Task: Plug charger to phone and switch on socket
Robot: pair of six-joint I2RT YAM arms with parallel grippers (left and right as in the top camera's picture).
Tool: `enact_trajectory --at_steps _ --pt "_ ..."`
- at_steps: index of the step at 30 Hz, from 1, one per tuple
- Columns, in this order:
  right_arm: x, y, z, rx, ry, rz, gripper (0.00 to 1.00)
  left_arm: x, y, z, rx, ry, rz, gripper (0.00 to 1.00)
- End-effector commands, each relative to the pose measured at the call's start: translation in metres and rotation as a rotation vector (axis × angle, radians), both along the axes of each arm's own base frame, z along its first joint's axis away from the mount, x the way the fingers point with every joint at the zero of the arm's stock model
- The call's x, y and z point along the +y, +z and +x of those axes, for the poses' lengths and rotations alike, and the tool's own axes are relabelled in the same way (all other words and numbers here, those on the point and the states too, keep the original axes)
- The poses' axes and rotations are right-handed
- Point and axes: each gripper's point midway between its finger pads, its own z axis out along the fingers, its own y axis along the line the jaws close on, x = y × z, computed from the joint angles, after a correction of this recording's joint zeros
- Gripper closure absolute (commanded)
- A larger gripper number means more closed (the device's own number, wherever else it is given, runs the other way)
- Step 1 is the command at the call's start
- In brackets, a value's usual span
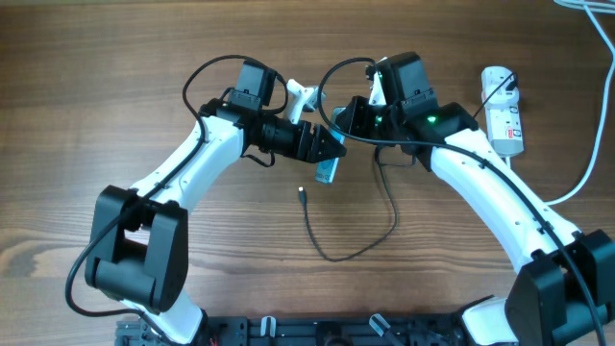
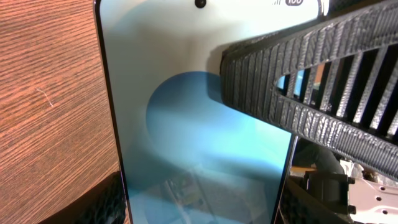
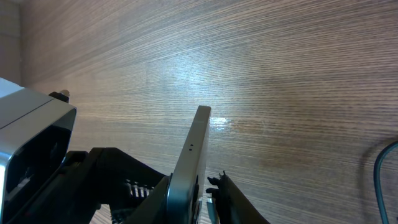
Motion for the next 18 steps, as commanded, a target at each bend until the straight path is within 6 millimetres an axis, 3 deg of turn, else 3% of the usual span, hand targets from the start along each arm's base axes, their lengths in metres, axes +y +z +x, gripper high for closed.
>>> enact_trajectory --at_steps 1,6,10,18 --pt "0.0076 0.0025 0.0002 0.004 0.009 0.014 0.78 -0.0035 0.023 0.0028 -0.073 -0.025 -0.042 0.39" --pt "0.0115 0.0034 -0.0009 -0.001 0.019 0.015 0.84 -0.0035 0.023 0.0027 -0.073 -0.025 -0.042 0.39" --pt "0.0116 0.0035 -0.0007 -0.003 0.018 0.016 0.95 -0.0035 0.023 0.0027 -0.073 -0.025 -0.042 0.39" --pt "0.0106 0.004 0.0011 -0.015 0.021 0.007 0.96 -0.0035 0.023 0.0028 -0.073 -0.024 -0.042 0.09"
